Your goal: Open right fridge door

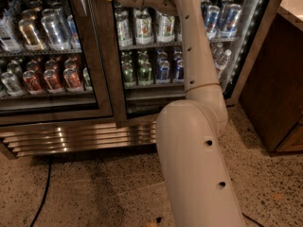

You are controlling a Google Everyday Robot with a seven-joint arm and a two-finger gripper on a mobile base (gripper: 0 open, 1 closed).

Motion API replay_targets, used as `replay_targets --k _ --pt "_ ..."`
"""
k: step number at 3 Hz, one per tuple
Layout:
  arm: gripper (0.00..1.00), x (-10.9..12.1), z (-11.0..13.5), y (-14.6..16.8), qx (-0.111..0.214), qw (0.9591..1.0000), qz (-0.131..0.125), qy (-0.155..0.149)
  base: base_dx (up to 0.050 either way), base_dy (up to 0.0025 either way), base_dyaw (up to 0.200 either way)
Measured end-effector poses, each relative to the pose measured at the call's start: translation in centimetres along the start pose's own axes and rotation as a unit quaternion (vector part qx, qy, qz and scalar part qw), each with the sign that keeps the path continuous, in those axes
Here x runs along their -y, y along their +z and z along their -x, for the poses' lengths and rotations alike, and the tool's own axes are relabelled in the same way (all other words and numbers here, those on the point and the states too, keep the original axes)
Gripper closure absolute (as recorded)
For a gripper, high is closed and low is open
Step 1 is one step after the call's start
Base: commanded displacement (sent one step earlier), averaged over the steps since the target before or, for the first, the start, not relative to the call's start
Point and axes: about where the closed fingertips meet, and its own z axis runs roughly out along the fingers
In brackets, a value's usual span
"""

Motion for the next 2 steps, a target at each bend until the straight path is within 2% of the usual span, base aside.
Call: replay_targets --k 1,2 --pt "1.00 0.00 0.00 0.00 0.000 1.0000 0.000 0.000 -0.050 -0.00005 0.000" --pt "1.00 0.00 0.00 0.01 0.000 1.0000 0.000 0.000 0.000 0.00000 0.000"
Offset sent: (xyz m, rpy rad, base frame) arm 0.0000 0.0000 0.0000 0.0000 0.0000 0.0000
